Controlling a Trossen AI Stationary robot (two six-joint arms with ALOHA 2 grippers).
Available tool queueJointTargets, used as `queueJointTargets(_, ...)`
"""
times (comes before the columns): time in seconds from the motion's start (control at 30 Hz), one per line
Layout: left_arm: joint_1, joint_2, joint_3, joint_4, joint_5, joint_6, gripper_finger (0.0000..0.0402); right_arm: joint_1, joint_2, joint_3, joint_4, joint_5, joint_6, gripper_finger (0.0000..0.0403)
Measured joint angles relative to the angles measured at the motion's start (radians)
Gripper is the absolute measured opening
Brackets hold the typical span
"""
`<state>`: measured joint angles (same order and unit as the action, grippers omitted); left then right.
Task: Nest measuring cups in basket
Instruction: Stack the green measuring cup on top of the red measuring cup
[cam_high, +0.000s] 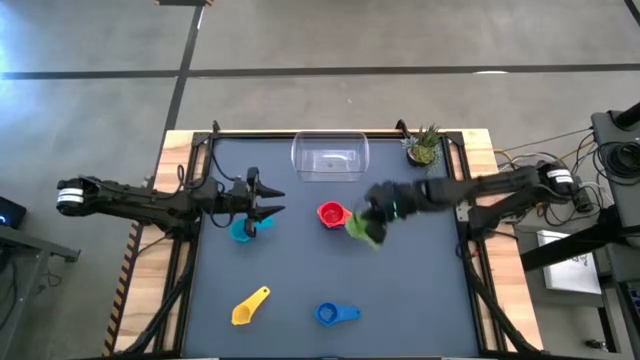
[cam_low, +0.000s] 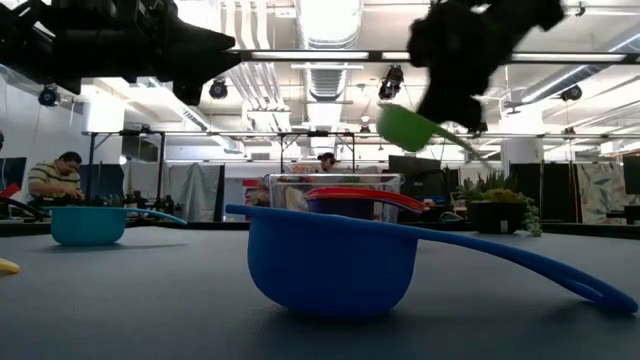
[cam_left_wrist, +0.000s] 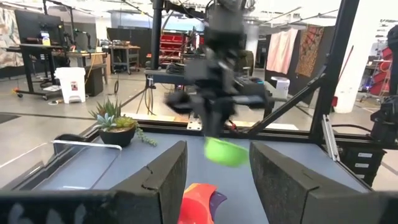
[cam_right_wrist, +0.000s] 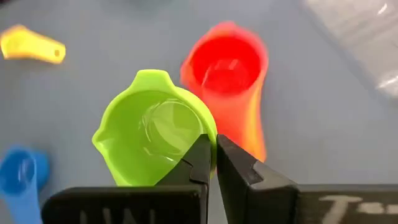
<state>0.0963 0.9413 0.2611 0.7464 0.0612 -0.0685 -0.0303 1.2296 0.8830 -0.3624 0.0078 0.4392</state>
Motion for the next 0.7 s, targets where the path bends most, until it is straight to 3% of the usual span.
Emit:
queueJointTargets(0.23,0.0,0.0,0.0,-0.016,0.0,0.016,0.0157,-0.188,0.135,0.182,-0.018,-0.204,-0.173,0.0009)
queueJointTargets(0.5,0.006,-0.002,0.0,-0.044,-0.001,0.026,0.0157,-0.21,0.369,0.421,-0.193,-0.219,-0.301,0.0009)
queueJointTargets(0.7,0.015,-0.005,0.0,-0.085,-0.002,0.025,0.0157,-0.209,0.422,0.485,-0.241,-0.224,-0.336,0.0009)
